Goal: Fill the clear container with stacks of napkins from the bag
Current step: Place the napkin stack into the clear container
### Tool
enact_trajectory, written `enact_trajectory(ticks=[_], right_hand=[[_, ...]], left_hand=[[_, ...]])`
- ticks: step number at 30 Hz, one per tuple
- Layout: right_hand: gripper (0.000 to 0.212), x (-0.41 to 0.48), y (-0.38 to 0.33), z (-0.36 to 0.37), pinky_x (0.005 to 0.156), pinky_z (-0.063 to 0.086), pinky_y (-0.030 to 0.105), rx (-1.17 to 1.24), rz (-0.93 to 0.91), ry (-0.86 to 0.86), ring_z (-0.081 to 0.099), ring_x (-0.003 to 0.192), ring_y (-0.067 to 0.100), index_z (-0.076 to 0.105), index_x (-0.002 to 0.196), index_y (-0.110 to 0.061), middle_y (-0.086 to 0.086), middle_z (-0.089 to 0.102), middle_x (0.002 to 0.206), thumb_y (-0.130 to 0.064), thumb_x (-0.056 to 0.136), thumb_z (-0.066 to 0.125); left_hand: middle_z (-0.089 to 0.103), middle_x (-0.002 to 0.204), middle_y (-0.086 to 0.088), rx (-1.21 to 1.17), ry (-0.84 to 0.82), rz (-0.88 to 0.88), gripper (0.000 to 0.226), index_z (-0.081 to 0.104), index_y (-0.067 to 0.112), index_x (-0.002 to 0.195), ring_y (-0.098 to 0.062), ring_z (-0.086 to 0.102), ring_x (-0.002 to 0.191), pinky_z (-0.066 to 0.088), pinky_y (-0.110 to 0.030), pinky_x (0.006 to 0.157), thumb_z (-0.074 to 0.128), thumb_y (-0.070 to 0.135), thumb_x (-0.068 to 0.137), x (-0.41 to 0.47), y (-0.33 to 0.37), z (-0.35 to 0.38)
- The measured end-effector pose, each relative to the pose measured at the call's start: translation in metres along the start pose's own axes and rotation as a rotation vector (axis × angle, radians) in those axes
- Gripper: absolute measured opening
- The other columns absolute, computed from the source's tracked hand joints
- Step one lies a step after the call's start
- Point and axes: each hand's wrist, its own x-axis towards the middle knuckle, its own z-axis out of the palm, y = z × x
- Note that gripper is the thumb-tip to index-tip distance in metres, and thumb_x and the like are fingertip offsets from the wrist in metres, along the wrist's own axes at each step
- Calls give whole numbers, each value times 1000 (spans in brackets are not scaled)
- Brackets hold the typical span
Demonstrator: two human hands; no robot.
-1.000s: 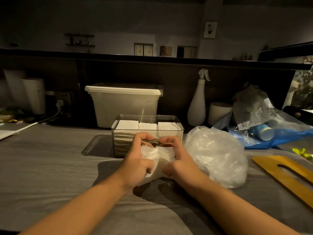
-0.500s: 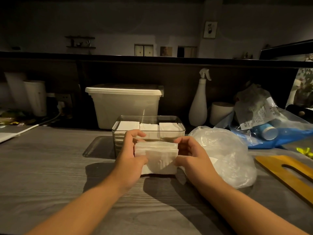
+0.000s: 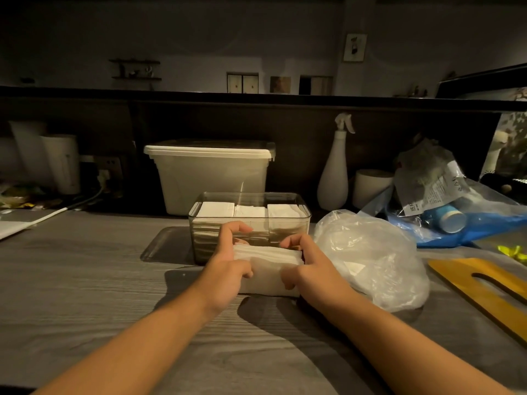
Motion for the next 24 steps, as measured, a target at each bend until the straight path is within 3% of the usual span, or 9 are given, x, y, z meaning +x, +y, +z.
enact_trajectory(ticks=[2, 6, 9, 12, 15, 22, 24], right_hand=[[39, 1, -1, 2, 55, 47, 27, -27, -11, 29, 57, 84, 22, 53, 105, -27, 7, 57, 104, 0, 76, 58], [37, 2, -5, 3, 65, 53, 28, 5, -51, 96, 58, 92, 20, 55, 103, -21, 5, 59, 104, 6, 78, 54], [39, 1, -4, -1, 72, 58, 32, -9, -80, 76, 60, 98, 23, 53, 105, -23, 5, 58, 109, 5, 79, 58], [44, -2, -3, -5, 60, 54, 24, -138, -33, -6, 64, 85, 20, 50, 111, -30, 3, 60, 108, 1, 82, 62], [43, -4, 0, -11, 64, 55, 20, -149, -30, 17, 67, 86, 13, 53, 110, -32, -4, 66, 103, -1, 83, 66], [30, -6, -1, -22, 72, 56, 21, -221, -45, 59, 69, 89, 10, 65, 105, -31, -8, 72, 95, -12, 84, 73], [27, -6, -1, -24, 74, 57, 21, -230, -61, 68, 69, 88, 8, 68, 103, -33, -11, 73, 95, -14, 85, 74]], left_hand=[[43, 102, -11, 0, -1, 0, 63, 40, 28, 121, -22, 46, 89, 44, -22, 69, 41, -21, 82, 1, 0, 0], [46, 110, -15, -16, 35, 31, 62, 41, 33, 118, -26, 50, 92, 51, -20, 65, 41, -19, 86, 2, 0, -1], [48, 117, -19, -68, 54, 35, 61, 42, 35, 117, -32, 53, 99, 52, -37, 80, 44, -18, 86, 2, -2, -3], [48, 113, -14, 1, 29, 3, 59, 40, 34, 119, -22, 51, 94, 47, -27, 78, 51, -15, 87, -1, -6, -11], [54, 113, -6, 107, 37, 21, 56, 44, 36, 118, -17, 56, 99, 50, -19, 72, 65, -5, 87, -4, -9, -23], [71, 103, 0, 155, 56, -3, 35, 67, 21, 108, -13, 68, 97, 54, -16, 71, 80, 6, 79, -4, -13, -32], [74, 99, 0, 154, 56, -26, 31, 71, 20, 104, -14, 70, 96, 57, -22, 72, 81, 8, 78, -3, -13, -33]])
